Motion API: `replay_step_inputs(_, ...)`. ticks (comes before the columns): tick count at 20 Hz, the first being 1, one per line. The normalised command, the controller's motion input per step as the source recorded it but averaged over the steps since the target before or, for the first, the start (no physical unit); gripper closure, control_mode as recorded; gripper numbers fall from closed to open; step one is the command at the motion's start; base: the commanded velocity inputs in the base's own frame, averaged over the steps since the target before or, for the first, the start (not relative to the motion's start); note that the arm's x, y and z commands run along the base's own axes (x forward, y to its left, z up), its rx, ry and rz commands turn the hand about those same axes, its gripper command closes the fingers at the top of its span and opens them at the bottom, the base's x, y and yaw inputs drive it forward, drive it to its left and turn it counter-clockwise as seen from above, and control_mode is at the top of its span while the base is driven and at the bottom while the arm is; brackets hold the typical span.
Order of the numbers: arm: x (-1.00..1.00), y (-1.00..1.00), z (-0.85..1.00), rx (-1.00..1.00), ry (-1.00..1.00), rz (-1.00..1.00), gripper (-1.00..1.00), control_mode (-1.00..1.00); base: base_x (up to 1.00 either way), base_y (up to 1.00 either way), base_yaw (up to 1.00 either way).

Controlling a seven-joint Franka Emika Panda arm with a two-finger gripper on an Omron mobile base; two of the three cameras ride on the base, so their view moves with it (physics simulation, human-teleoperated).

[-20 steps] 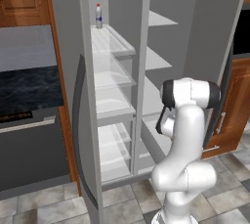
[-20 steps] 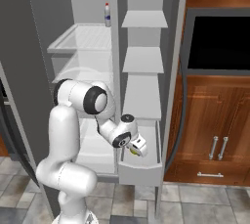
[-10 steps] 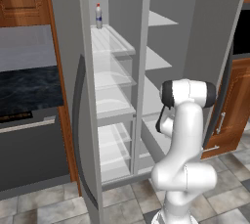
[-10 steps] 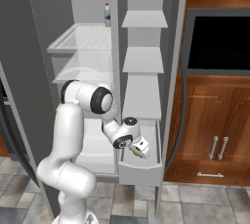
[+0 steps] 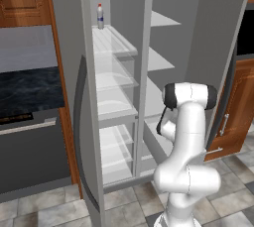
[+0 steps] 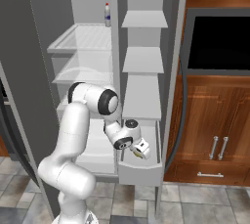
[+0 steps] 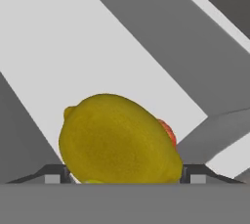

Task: Take the squash and lemon from the fridge shelf and place them in the freezer drawer to begin freezing them.

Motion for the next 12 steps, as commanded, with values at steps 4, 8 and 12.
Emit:
replay_step_inputs(4,0.31,-0.05,-0.16,0.0,0.0,0.0,1.0,-1.0,0.0,0.0,0.0)
replay_step_inputs(8,0.29,-0.17,-0.18,0.0,0.0,0.0,1.0,-1.0,0.0,0.0,0.0)
replay_step_inputs(12,0.23,-0.21,-0.21,0.0,0.0,0.0,1.0,-1.0,0.0,0.0,0.0)
